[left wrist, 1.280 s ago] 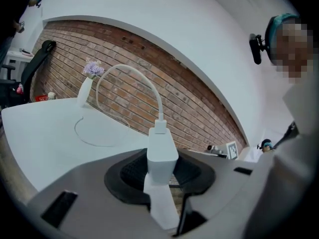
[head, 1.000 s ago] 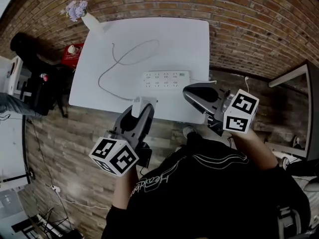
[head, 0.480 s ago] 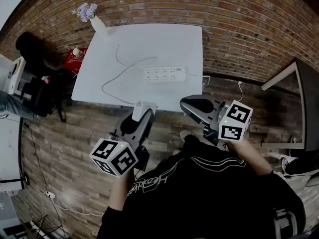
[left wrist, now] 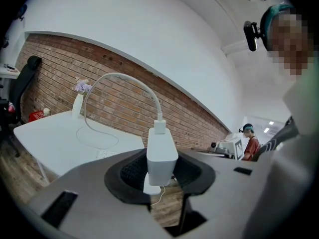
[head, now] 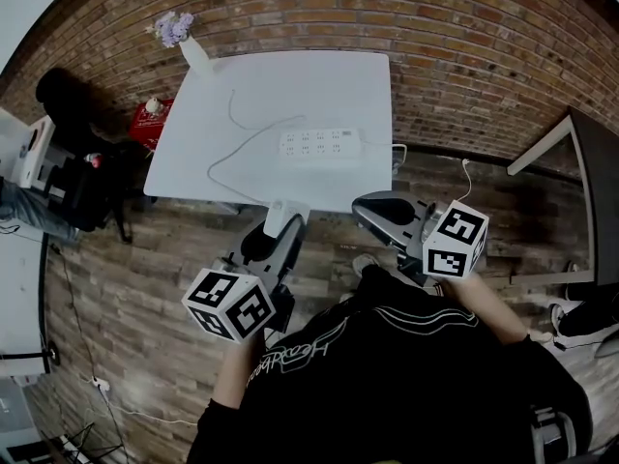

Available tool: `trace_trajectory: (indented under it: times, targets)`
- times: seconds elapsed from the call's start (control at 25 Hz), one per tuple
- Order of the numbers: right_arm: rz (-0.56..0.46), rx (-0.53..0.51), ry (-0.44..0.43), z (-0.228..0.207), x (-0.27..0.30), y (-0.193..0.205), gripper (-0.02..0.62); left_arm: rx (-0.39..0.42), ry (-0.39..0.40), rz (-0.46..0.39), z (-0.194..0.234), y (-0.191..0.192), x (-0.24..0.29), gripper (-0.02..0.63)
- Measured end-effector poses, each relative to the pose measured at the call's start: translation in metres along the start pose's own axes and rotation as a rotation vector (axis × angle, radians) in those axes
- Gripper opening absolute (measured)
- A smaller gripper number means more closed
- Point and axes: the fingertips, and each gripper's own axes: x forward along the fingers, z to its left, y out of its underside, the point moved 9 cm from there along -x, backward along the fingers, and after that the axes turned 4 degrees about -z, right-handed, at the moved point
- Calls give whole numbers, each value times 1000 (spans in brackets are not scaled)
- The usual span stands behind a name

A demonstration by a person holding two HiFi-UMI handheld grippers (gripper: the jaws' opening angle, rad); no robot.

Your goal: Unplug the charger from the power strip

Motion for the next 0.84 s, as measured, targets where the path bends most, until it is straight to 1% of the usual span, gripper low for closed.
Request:
trace_trajectory:
  times: [0.44, 0.84]
  targets:
    - [7, 2, 11, 2, -4, 0, -3, 4, 16, 15, -2, 1, 4, 135]
    - [9, -5, 24, -4, -4, 2, -3, 9, 14, 18, 2, 2, 10, 135]
